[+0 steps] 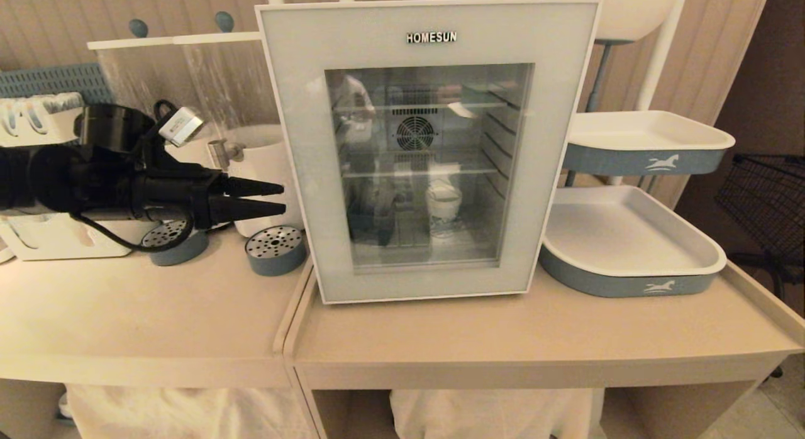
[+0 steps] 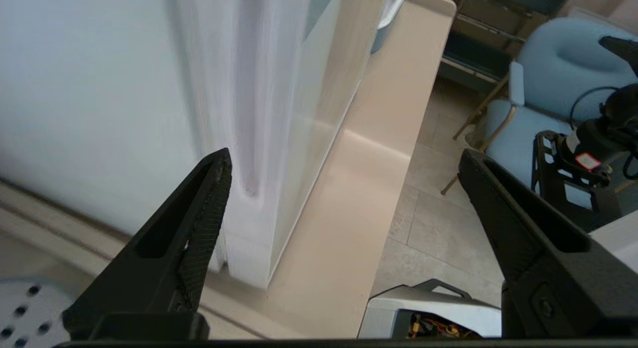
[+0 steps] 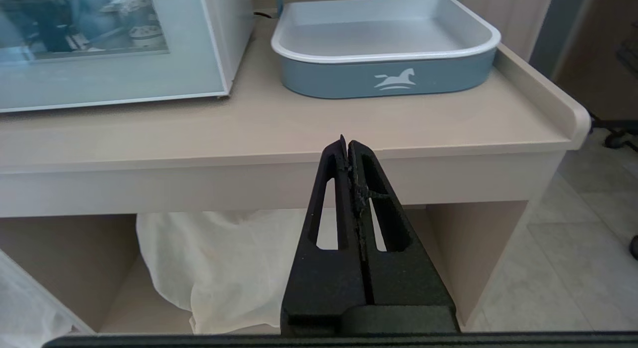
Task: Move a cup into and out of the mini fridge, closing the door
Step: Open the freezer door
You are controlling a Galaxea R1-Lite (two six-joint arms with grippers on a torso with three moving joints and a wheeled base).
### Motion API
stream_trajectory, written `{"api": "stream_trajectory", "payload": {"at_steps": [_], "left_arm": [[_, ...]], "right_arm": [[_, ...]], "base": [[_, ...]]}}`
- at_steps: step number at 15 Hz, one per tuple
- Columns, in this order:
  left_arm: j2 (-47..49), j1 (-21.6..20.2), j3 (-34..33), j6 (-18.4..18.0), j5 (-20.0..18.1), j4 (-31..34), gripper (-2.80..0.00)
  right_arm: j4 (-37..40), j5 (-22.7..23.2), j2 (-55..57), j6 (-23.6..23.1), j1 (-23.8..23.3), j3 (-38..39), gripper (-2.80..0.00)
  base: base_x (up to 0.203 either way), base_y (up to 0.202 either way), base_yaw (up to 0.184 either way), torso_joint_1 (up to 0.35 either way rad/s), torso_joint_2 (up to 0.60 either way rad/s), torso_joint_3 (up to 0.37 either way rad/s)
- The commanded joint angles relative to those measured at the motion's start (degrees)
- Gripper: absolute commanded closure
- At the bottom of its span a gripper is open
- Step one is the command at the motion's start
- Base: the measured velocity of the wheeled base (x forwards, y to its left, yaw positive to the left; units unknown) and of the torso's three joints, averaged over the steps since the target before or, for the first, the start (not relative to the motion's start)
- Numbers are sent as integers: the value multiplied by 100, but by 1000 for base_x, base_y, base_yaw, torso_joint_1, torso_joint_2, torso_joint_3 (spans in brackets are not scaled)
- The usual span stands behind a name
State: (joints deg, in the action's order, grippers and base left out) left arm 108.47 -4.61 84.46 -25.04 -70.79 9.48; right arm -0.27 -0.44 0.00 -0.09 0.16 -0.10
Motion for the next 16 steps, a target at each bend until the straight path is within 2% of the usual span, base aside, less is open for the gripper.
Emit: {"api": "stream_trajectory", "payload": {"at_steps": [1, 10, 16], "left_arm": [[78, 22, 53, -36, -40, 1, -280], [307, 391, 17, 43, -198, -175, -280], [255, 444, 11, 229, -324, -150, -280]], "right_arm": [[0, 0, 0, 0, 2, 1, 0], [0, 0, 0, 0, 2, 1, 0], [-8, -9, 0, 0, 2, 1, 0]], "base": [[0, 0, 0, 0, 0, 0], [0, 0, 0, 0, 0, 0], [0, 0, 0, 0, 0, 0]]}}
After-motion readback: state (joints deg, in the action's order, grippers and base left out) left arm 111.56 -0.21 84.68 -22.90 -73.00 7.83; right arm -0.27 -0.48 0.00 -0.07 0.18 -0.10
